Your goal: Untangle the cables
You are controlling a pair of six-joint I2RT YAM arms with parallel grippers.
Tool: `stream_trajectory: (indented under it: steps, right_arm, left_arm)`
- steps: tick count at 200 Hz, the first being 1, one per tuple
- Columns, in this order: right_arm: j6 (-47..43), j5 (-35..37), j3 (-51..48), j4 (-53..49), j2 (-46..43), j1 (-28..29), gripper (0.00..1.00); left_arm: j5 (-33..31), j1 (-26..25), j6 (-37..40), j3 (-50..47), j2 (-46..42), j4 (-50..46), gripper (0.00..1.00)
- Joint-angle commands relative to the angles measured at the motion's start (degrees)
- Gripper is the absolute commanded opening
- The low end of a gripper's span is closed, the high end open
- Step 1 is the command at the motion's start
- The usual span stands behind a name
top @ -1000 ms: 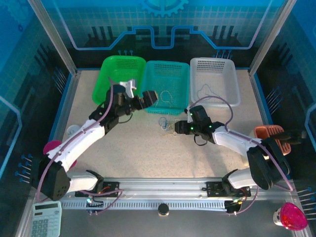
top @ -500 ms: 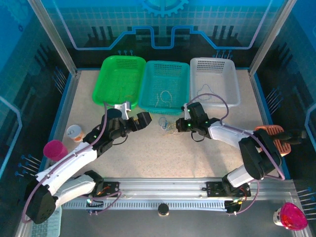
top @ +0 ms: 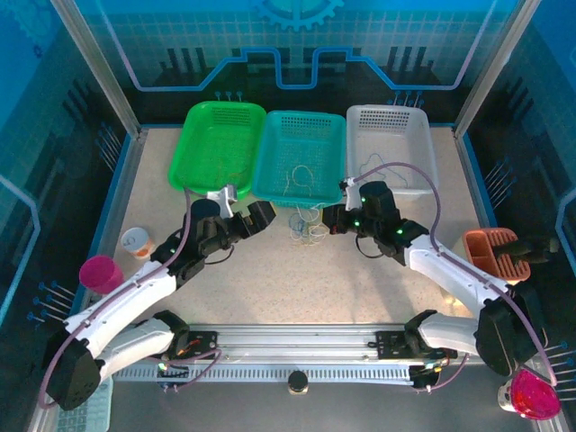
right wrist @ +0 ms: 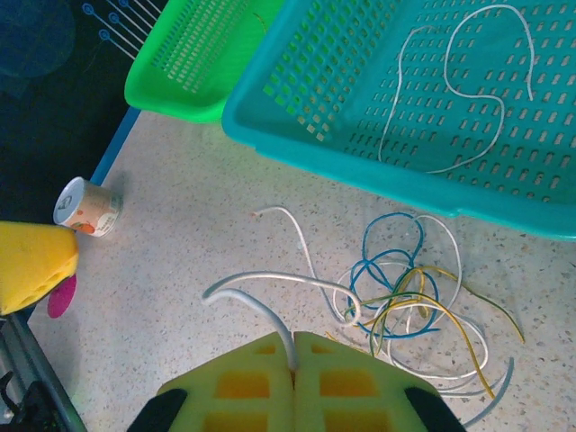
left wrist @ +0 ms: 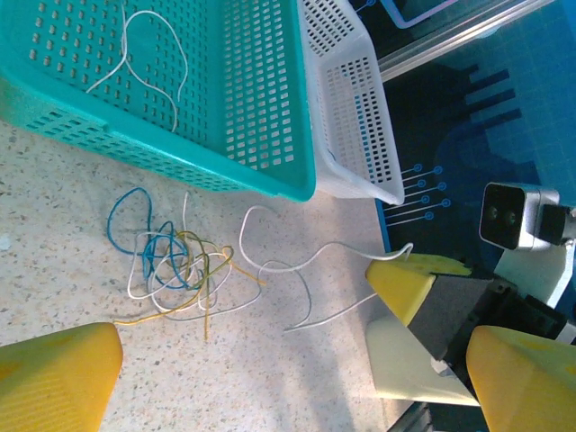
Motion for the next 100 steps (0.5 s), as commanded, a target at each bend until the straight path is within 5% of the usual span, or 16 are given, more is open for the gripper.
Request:
stream_trajectory:
  steps: [1, 100]
  right_arm:
    - [-1.01, -1.53, -0.36, -0.88, -1.82, 0.72, 0.0]
    - [-2.05, -6.11, -1.59, 2.62, -4.55, 0.94, 0.0]
  left_arm:
    - [1.86, -0.43, -3.11, 0.22, 1.69, 4.61, 0.99]
    - [2.79, -0.88, -3.43, 4.71, 13.9, 11.69, 0.99]
